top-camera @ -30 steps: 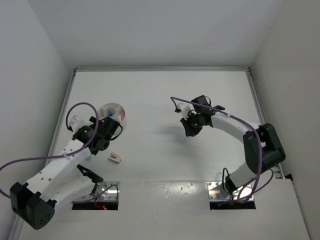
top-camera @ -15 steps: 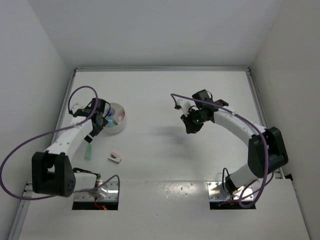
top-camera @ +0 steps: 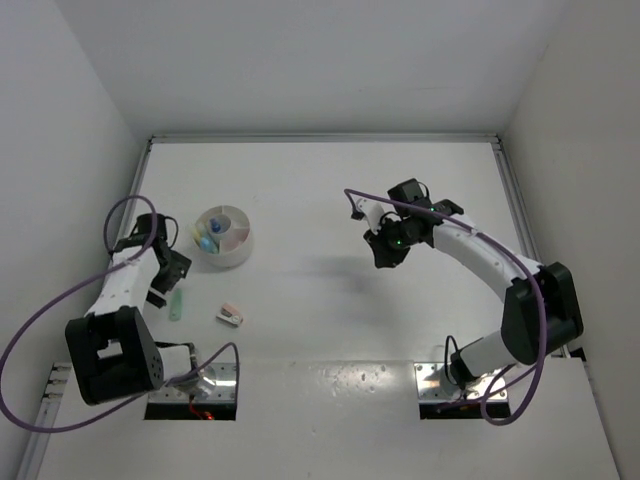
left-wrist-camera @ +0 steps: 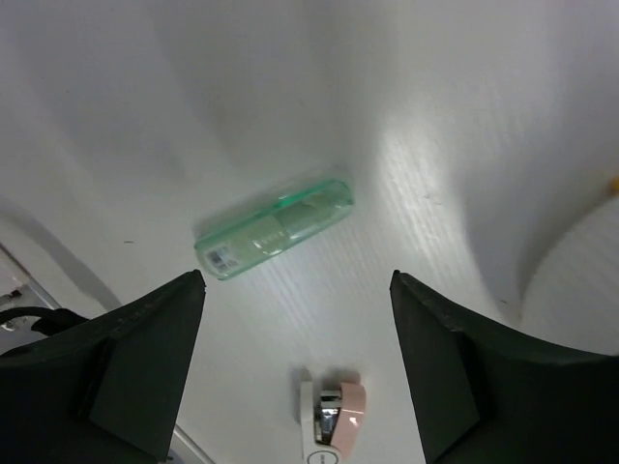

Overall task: Sort the stationery into containers
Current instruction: Pick up the pen from the corner of the board.

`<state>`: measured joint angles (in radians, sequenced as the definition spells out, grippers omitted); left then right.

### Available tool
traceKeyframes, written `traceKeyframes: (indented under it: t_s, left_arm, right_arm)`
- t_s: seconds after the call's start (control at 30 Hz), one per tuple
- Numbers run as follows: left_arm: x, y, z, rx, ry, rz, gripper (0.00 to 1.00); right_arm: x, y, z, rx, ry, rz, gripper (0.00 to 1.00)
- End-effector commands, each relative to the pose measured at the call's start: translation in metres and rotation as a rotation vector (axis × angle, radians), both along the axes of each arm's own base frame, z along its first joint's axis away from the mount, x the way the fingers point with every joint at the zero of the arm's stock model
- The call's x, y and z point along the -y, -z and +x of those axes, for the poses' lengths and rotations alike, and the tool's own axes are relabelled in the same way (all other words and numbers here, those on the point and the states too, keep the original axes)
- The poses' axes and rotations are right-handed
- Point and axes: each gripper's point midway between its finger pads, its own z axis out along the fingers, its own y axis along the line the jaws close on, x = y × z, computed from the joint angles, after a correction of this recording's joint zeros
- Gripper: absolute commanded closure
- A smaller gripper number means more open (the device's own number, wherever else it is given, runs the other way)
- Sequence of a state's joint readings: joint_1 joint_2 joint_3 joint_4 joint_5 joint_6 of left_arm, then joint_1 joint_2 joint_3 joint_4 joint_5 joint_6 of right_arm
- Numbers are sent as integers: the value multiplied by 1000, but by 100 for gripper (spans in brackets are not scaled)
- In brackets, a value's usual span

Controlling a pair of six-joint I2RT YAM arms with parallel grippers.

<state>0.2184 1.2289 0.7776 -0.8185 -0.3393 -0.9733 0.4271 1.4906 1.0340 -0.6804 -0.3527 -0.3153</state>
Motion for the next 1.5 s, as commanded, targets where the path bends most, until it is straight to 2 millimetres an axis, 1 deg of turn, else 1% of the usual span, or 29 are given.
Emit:
traceKeyframes:
  t_s: [0.0, 0.03, 0.07, 0.1, 0.13, 0.3, 0.33, 0.37, 0.4, 0.43, 0.47, 0.5, 0.53, 0.63, 0.7, 0.77, 0.83, 0.87, 0.93, 1.0, 1.03, 1.13, 1.17, 1.23, 1.27, 1.3, 1.33, 1.37, 1.47]
  left_arm:
    - [1, 18, -5, -11, 46, -115, 17]
    - [1, 25, -7, -22, 44, -145, 17]
    - [2, 27, -4, -12, 56, -163, 17]
    - [8, 34, -5, -32, 68, -212, 17]
    - [6, 38, -8, -55, 70, -219, 17]
    - [-3, 34, 6, -50, 150, -198, 17]
    - [-7, 34, 7, -50, 158, -179, 19]
    - [-10, 37, 4, -71, 156, -176, 21]
    - [-11, 42, 1, -106, 151, -182, 24]
    - [-15, 42, 0, -121, 143, -188, 39]
    - [-17, 46, -3, -134, 128, -197, 45]
    - [-18, 46, -3, -150, 140, -201, 49]
    - [-20, 50, -3, -166, 130, -211, 58]
    - [-17, 58, -7, -198, 141, -238, 58]
    - [-18, 58, -4, -199, 141, -238, 58]
    - [-17, 61, -6, -209, 140, -244, 51]
    - [-14, 61, -4, -208, 161, -251, 39]
    - [-14, 61, -5, -210, 169, -250, 36]
    - [-14, 61, -5, -210, 170, -250, 36]
    - [-12, 61, -4, -212, 180, -249, 41]
    - [-11, 64, -5, -224, 179, -255, 41]
    - [-6, 69, -6, -248, 197, -265, 52]
    - [-3, 71, -7, -258, 206, -269, 62]
    - [-3, 71, -7, -259, 206, -269, 70]
    - [-1, 71, -6, -260, 216, -268, 73]
    - [-1, 71, -5, -258, 207, -269, 81]
    - [-1, 71, -5, -258, 207, -269, 85]
    - [0, 71, -8, -266, 207, -273, 92]
    - [2, 65, -7, -249, 210, -276, 99]
  right_arm:
    - [-5, -15, 3, 43, -20, 48, 82]
    - [-5, -18, 3, 52, -20, 51, 82]
    - [-5, -18, 3, 52, -20, 51, 82]
    - [-5, -18, 3, 52, -20, 51, 82]
    - [-5, -18, 3, 52, -20, 51, 82]
    - [-4, -17, 4, 55, -16, 44, 82]
    - [-4, -17, 4, 55, -16, 44, 82]
    - [-4, -17, 4, 55, -16, 44, 82]
    - [-4, -17, 4, 55, -16, 44, 82]
    - [-4, -17, 4, 55, -16, 44, 82]
    - [-4, -17, 4, 55, -16, 44, 82]
    - [-4, -17, 4, 55, -16, 44, 82]
    - [-3, -17, 5, 58, -12, 36, 82]
    - [-3, -17, 5, 58, -12, 36, 82]
    - [-3, -19, 8, 70, -8, 32, 82]
    - [-3, -19, 8, 70, -8, 32, 82]
    - [-3, -19, 8, 70, -8, 32, 82]
    - [-3, -19, 8, 70, -8, 32, 82]
    - [-3, -19, 8, 70, -8, 32, 82]
    - [-3, -22, 8, 79, -8, 36, 82]
    - [-3, -22, 8, 79, -8, 36, 82]
    - [-3, -22, 8, 79, -8, 36, 82]
    - [-3, -25, 8, 87, -8, 40, 82]
    - [-3, -25, 8, 87, -8, 40, 82]
    - [-2, -22, 6, 74, -1, 38, 82]
    - [-3, -22, 7, 82, -1, 42, 82]
    - [-3, -25, 8, 91, -1, 45, 82]
    - [-1, -25, 8, 94, 3, 38, 82]
    - [-2, -26, 10, 103, 3, 42, 82]
